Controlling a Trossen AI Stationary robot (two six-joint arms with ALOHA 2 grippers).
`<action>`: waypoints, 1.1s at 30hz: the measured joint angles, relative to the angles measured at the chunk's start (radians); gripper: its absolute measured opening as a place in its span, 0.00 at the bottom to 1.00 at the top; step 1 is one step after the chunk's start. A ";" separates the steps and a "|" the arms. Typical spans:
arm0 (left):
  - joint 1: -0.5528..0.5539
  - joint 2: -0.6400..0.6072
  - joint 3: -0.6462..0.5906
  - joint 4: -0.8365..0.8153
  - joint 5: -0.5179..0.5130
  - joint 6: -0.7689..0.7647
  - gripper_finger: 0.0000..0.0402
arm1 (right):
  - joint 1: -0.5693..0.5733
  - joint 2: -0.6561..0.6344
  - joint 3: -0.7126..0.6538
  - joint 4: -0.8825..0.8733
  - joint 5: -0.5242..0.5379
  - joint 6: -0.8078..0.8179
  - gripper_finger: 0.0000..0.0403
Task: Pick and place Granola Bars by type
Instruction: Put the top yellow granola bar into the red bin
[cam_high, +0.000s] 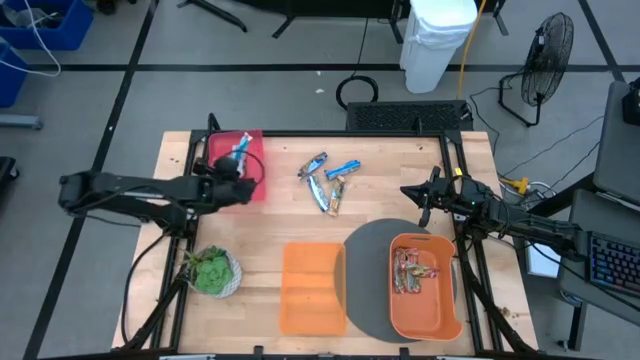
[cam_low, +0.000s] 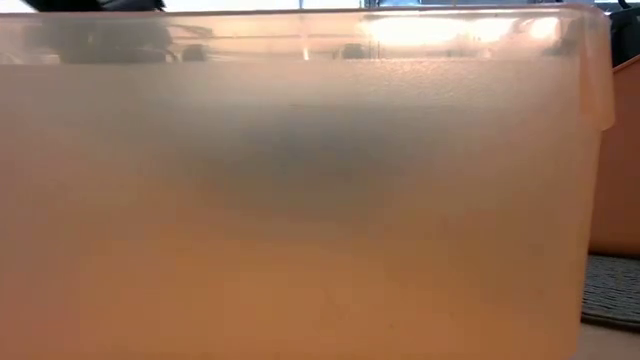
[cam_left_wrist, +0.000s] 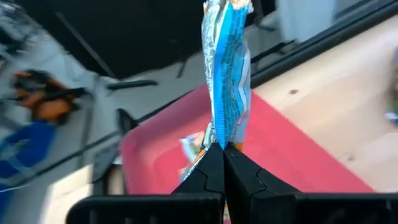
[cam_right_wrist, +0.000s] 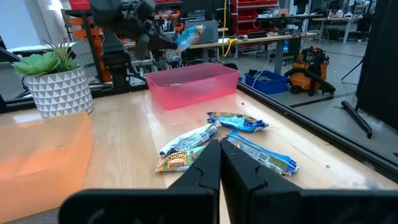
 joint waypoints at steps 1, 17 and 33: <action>0.006 -0.039 -0.027 0.052 0.017 0.038 0.00 | 0.000 0.000 0.000 0.000 0.000 0.000 0.00; 0.288 -0.346 -0.321 0.581 0.434 0.291 0.00 | 0.000 0.000 0.000 0.000 0.000 0.000 0.00; 0.395 -0.347 -0.321 0.998 1.088 0.623 0.00 | 0.000 0.000 0.000 0.000 0.000 0.000 0.00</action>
